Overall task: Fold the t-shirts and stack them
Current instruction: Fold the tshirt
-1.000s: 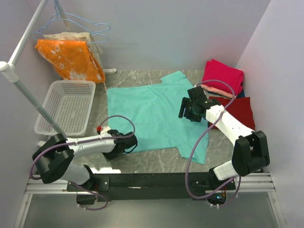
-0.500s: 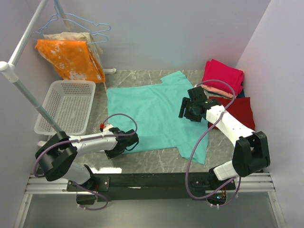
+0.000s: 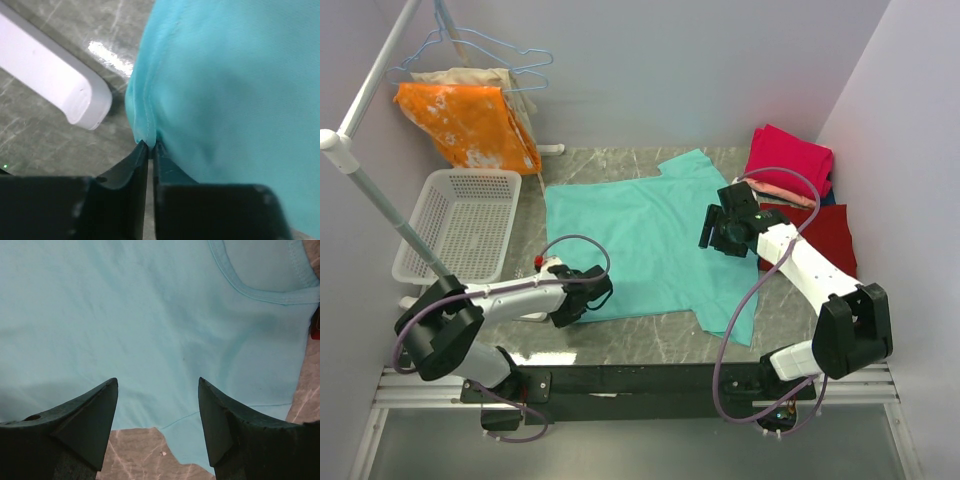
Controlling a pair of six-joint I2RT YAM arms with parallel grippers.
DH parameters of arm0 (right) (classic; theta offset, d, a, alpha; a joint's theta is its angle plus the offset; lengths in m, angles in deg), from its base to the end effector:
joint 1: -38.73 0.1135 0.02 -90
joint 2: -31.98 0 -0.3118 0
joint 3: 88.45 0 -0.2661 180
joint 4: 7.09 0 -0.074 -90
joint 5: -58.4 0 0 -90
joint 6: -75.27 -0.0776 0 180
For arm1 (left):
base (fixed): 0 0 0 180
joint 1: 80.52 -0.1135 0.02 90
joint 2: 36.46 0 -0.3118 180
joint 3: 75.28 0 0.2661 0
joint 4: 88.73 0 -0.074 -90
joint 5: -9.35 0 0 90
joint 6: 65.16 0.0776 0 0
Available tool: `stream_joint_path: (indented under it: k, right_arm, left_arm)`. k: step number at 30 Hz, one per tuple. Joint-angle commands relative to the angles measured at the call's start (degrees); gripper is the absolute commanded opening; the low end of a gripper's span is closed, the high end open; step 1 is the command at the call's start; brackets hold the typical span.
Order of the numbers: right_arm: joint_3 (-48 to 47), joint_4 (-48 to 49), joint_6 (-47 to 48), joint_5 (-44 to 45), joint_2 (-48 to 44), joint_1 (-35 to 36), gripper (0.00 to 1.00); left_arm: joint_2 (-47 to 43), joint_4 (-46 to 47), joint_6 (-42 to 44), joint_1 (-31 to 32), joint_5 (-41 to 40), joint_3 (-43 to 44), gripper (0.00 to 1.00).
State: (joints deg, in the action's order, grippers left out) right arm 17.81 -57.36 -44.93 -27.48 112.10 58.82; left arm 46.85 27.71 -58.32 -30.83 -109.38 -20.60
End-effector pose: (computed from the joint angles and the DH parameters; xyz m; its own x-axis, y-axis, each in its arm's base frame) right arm 0.2970 0.1027 0.2646 -0.8317 0.2300 -0.5053 0.1306 0.9656 0.2247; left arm 0.1655 -0.1374 0.1537 -0.7527 -0.4586 -0.4724 -0.5608 0.8225 0.0951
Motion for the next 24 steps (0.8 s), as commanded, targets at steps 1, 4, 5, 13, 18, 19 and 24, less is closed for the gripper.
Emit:
stream_joint_path:
  k: [1,4,5,13,18,19,24]
  right_arm:
    - [-0.82,-0.56,-0.13,1.59,-2.07,0.29,0.72]
    - [-0.47,-0.38,-0.39,1.85,-2.42,0.38,0.71]
    - [-0.2,-0.38,-0.39,1.94,-2.42,0.29,0.7]
    - [3.65,-4.59,-2.41,3.96,-6.28,0.21,0.68]
    - [8.58,-6.45,-4.17,3.97,-11.12,0.38,0.69]
    - [10.33,-7.06,-4.87,3.79,-11.64,0.29,0.69]
    - [14.82,-9.78,-7.33,1.95,-14.28,0.38,0.68]
  left_arm:
    - [4.41,8.6,-0.08,-0.21,8.87,-3.15,0.04]
    - [3.97,6.58,-0.6,-0.12,7.73,-2.45,0.01]
    - [3.71,5.88,-0.69,-0.21,7.38,-1.67,0.01]
    - [-4.45,-10.88,-3.76,-0.12,-0.35,7.46,0.01]
    - [-7.98,-19.51,-5.7,-0.03,-4.66,13.01,0.01]
    - [-8.33,-20.22,-5.62,-0.03,-5.36,13.98,0.01]
    - [-8.34,-22.69,-5.44,-0.12,-7.83,15.65,0.01]
